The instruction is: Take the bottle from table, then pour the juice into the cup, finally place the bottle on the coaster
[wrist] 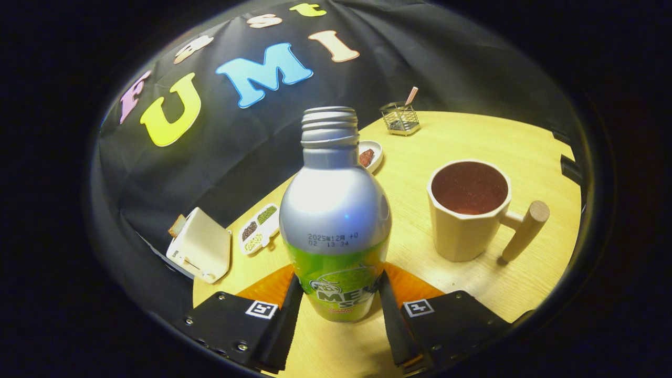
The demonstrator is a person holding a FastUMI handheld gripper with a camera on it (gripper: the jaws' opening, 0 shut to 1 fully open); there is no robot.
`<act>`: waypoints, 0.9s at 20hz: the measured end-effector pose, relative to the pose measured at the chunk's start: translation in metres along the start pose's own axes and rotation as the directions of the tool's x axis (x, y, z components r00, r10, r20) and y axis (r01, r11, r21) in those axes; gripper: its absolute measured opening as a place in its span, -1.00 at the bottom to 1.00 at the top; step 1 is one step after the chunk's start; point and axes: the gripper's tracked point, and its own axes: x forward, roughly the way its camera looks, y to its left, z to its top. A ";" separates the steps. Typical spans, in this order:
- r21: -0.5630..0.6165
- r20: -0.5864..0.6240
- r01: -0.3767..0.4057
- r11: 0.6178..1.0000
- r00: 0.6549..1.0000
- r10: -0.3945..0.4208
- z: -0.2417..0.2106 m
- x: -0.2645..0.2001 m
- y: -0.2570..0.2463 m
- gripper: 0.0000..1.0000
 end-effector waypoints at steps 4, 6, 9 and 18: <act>-0.082 0.044 0.002 0.997 0.999 0.002 0.002 0.012 0.013 0.44; -0.142 0.066 0.009 0.990 0.998 0.000 0.005 0.018 0.020 0.44; -0.213 0.089 0.022 0.977 0.996 -0.003 0.010 0.031 0.030 0.44; -0.286 0.139 0.067 0.956 0.990 -0.027 0.024 0.075 0.035 0.45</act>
